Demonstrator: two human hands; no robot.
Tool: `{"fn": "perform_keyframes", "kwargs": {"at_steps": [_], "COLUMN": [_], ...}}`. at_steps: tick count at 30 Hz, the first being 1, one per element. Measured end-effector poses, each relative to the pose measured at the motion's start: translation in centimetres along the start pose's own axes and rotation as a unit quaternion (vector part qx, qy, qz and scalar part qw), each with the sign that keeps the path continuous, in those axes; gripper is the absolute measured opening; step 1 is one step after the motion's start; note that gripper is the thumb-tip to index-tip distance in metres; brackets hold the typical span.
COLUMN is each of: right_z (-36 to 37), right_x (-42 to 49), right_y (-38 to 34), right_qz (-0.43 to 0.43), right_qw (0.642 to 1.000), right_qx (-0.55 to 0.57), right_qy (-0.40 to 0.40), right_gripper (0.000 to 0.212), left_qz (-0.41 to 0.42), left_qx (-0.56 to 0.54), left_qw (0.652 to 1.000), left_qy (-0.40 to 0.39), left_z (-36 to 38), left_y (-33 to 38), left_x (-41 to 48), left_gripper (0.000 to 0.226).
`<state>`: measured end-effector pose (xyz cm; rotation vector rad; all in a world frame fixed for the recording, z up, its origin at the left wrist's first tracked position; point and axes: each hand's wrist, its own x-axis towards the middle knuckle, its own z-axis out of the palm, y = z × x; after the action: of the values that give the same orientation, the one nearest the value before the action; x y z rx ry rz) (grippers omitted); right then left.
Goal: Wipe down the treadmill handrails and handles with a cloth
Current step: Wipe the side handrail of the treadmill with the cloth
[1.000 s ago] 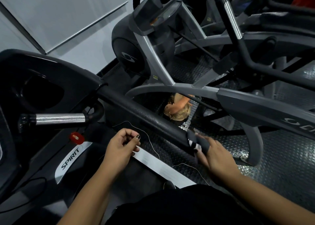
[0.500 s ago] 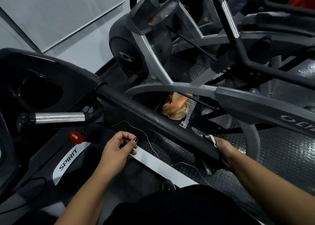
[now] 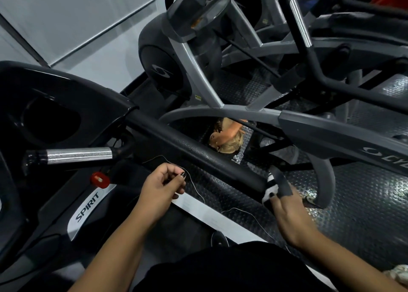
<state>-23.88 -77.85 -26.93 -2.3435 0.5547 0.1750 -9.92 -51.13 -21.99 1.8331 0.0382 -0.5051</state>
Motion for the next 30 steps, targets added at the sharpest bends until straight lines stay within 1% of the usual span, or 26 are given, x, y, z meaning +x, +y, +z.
{"fn": "perform_keyframes", "kwargs": {"at_steps": [1, 2, 4, 5, 6, 8, 11, 15, 18, 23, 26, 30], "right_z": [0.2, 0.3, 0.7, 1.1, 1.5, 2.0, 2.6, 1.7, 1.1, 1.0, 0.0, -1.2], "right_x": [-0.2, -0.2, 0.0, 0.4, 1.1, 2.7, 4.6, 5.9, 6.0, 4.7, 3.4, 2.4], "right_y": [0.1, -0.2, -1.4, -2.0, -2.2, -3.1, -4.2, -5.4, -5.7, -3.8, -2.0, -0.5], "right_qz": [-0.014, -0.046, -0.144, -0.174, -0.185, -0.196, -0.191, -0.223, -0.241, -0.259, -0.243, -0.236], "right_qw": [0.996, 0.985, 0.948, 0.930, 0.921, 0.917, 0.918, 0.909, 0.918, 0.916, 0.922, 0.931], "right_qx": [-0.083, -0.162, -0.281, -0.322, -0.342, -0.344, -0.346, -0.350, -0.311, -0.303, -0.299, -0.277], "right_qy": [-0.024, -0.043, -0.040, -0.035, -0.038, -0.041, -0.038, -0.049, -0.058, -0.040, -0.038, -0.038], "right_gripper": [0.053, 0.069, 0.093, 0.101, 0.103, 0.097, 0.100, 0.090, 0.087, 0.090, 0.092, 0.079], "left_qz": [0.000, -0.001, -0.004, -0.006, -0.008, -0.011, -0.011, -0.017, -0.016, -0.014, -0.015, -0.016], "left_qx": [-0.001, -0.001, -0.001, -0.001, -0.003, -0.007, -0.006, -0.013, -0.010, -0.008, -0.009, -0.015], "left_qw": [1.000, 1.000, 1.000, 1.000, 1.000, 1.000, 1.000, 0.999, 0.999, 0.999, 0.999, 0.999], "left_qy": [0.000, 0.001, 0.004, 0.006, 0.008, 0.013, 0.020, 0.025, 0.025, 0.031, 0.038, 0.046], "left_z": [0.0, -0.1, -0.2, -0.3, -0.4, -0.6, -0.8, -0.8, -0.5, -0.3, -0.5, -0.4], "left_y": [0.0, 0.0, -0.1, -0.2, -0.2, -0.3, -0.4, -0.7, -0.9, -1.2, -1.5, -1.8], "left_x": [0.0, 0.1, 0.2, 0.2, 0.1, 0.0, -0.2, -0.5, -0.7, -0.8, -0.8, -0.9], "left_gripper": [0.007, 0.007, 0.008, 0.007, 0.007, 0.008, 0.009, 0.008, 0.009, 0.009, 0.008, 0.009]}}
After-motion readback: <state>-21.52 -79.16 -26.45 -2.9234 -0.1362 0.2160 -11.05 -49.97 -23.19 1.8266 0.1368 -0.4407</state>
